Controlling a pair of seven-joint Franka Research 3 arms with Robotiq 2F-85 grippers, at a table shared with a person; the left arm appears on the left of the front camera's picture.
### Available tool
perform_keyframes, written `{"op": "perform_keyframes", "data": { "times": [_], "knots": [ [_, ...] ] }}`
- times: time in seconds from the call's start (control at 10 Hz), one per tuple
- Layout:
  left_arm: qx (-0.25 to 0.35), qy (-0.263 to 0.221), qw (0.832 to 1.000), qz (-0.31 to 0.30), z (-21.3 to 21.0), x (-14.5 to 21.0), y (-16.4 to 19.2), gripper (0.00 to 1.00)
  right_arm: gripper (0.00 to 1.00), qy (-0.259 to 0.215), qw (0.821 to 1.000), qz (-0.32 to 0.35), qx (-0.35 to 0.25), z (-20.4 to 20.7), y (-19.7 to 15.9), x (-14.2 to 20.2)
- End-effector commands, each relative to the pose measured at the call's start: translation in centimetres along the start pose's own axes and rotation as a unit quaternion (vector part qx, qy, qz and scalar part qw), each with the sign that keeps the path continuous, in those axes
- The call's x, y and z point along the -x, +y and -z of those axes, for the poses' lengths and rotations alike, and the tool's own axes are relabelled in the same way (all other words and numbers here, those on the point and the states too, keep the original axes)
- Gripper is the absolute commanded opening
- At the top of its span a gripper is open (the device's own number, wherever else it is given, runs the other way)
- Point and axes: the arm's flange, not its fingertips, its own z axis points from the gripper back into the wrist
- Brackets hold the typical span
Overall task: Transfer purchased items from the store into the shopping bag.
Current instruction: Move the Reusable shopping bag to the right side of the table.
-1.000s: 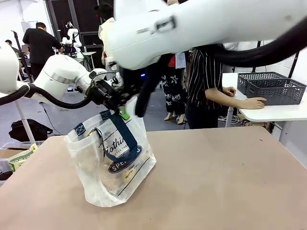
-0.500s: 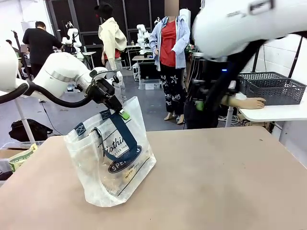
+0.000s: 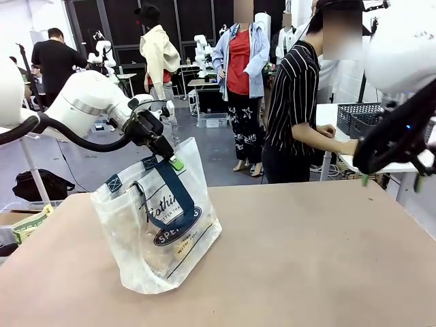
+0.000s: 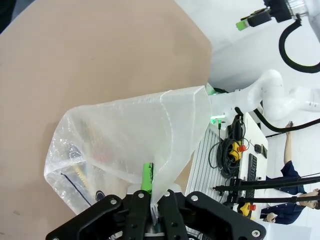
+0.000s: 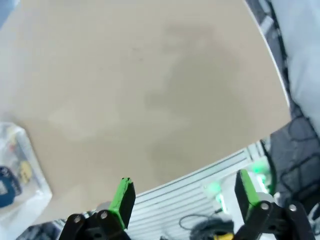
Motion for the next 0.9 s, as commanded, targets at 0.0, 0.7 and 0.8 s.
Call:
{"op": "perform_keyframes", "data": {
  "times": [0.0, 0.7, 0.8],
  "knots": [
    [-0.027, 0.015, 0.999, -0.009, 0.1, 0.9, -1.2, 0.00, 1.00, 0.006, 0.996, 0.077, -0.048, 2.3, -2.3, 1.1],
    [-0.192, 0.001, 0.973, -0.132, -9.0, 3.2, -5.5, 0.00, 1.00, 0.015, 0.999, 0.038, -0.011, 1.5, -1.8, 0.1],
    [-0.215, 0.002, 0.964, -0.155, -11.1, 4.5, -7.1, 0.00, 1.00, 0.015, 0.999, 0.038, -0.011, 1.5, -1.8, 0.1]
  ]
}}
